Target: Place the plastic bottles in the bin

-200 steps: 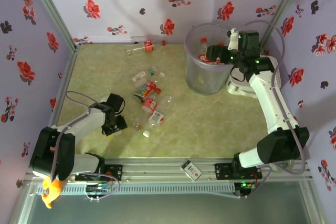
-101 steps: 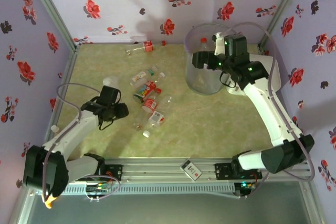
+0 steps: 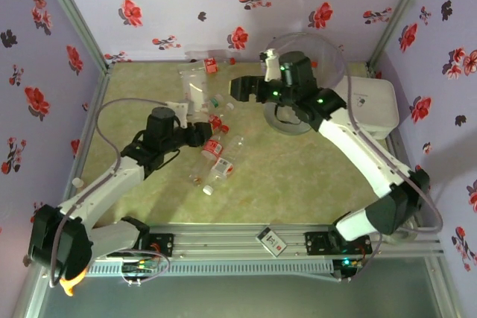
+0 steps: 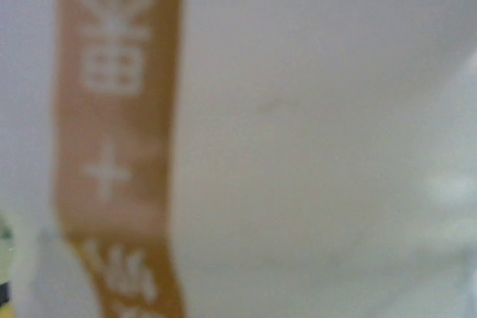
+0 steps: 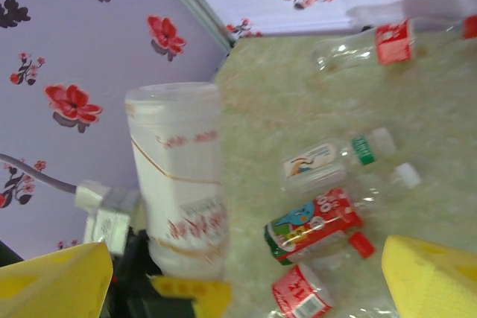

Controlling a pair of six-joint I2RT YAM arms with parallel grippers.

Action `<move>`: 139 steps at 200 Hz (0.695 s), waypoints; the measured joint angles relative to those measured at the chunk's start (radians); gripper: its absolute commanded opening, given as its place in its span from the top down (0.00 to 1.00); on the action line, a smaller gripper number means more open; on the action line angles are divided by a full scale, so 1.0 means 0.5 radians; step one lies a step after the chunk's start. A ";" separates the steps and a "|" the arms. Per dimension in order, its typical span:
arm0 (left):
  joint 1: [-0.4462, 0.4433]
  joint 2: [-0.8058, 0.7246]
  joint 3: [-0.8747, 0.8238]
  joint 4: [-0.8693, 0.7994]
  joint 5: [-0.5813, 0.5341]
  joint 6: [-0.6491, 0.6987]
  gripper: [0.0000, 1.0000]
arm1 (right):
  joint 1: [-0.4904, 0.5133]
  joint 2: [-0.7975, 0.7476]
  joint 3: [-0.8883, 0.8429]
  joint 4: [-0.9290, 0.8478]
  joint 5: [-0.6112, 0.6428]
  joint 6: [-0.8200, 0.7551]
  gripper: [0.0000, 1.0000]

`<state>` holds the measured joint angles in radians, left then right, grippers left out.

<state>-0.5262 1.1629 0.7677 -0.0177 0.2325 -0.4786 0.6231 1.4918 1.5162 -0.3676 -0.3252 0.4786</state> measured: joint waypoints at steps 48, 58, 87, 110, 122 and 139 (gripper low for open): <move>-0.151 0.131 0.003 0.149 0.135 0.092 1.00 | 0.047 0.227 -0.001 0.264 -0.117 0.205 0.04; -0.162 0.140 0.005 0.158 0.148 0.103 1.00 | 0.047 0.253 -0.001 0.309 -0.135 0.237 0.04; -0.173 0.163 0.024 0.172 0.173 0.134 1.00 | 0.047 0.348 0.002 0.385 -0.167 0.293 0.05; -0.175 0.168 0.034 0.170 0.174 0.141 1.00 | 0.051 0.435 0.011 0.400 -0.195 0.318 0.08; -0.175 0.181 0.035 0.169 0.173 0.141 1.00 | 0.059 0.458 0.013 0.403 -0.205 0.321 0.11; -0.175 0.204 0.049 0.169 0.173 0.143 1.00 | 0.066 0.474 0.023 0.403 -0.211 0.324 0.18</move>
<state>-0.6136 1.2652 0.7921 0.0666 0.3191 -0.4072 0.6563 1.7287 1.5276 -0.1661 -0.4309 0.6407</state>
